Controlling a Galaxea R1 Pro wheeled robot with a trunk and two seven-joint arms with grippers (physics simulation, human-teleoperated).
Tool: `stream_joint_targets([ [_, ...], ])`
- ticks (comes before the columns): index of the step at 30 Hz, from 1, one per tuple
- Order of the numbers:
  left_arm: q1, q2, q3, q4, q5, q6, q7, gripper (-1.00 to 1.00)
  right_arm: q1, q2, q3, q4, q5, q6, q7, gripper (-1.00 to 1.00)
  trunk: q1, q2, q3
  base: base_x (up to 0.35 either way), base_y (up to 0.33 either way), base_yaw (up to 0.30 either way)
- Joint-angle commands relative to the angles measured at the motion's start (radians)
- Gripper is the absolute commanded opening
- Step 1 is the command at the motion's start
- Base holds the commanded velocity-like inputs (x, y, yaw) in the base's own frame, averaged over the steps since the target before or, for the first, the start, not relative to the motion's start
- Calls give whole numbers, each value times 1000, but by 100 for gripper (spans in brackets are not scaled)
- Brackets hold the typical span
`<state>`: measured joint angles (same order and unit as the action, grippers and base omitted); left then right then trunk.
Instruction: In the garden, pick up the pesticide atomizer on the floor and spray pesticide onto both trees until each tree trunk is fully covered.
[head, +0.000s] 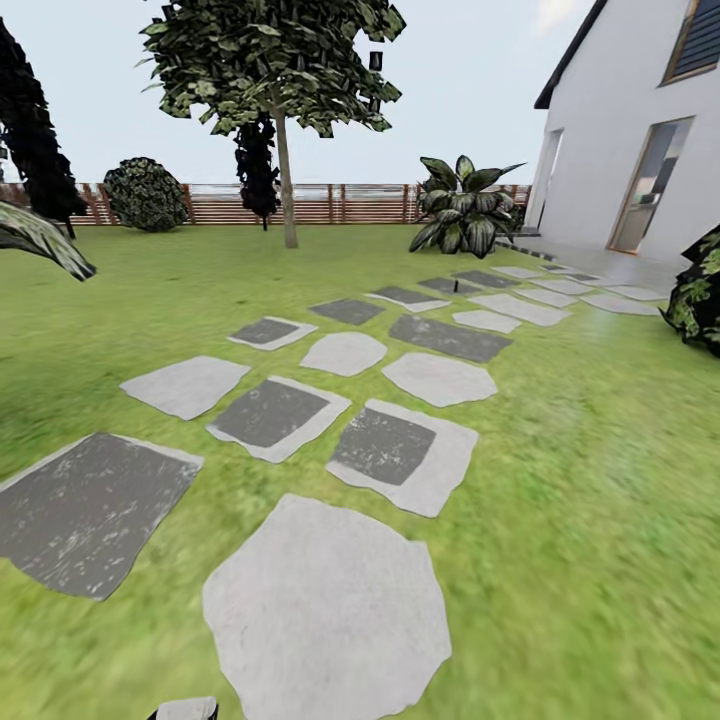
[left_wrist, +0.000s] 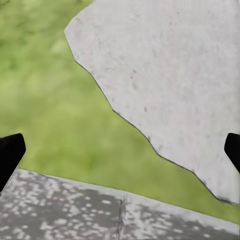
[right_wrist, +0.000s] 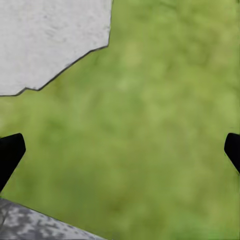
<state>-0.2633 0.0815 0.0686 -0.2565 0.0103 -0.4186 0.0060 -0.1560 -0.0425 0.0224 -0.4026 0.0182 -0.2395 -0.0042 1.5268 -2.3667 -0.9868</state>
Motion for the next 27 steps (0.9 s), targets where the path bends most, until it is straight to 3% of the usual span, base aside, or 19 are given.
stream_joint_targets([
  [1, -1, 0, 2, 1, 1, -3, 0, 100, 0, 0, 2, 1, 2, -3, 0, 100, 0, 0, -1, 339, 0, 0],
  [27, -1, 1, 2, -3, 0, -3, 0, 100, 0, 0, 2, -1, 2, -3, 0, 100, 0, 0, -10, 339, 0, 0],
])
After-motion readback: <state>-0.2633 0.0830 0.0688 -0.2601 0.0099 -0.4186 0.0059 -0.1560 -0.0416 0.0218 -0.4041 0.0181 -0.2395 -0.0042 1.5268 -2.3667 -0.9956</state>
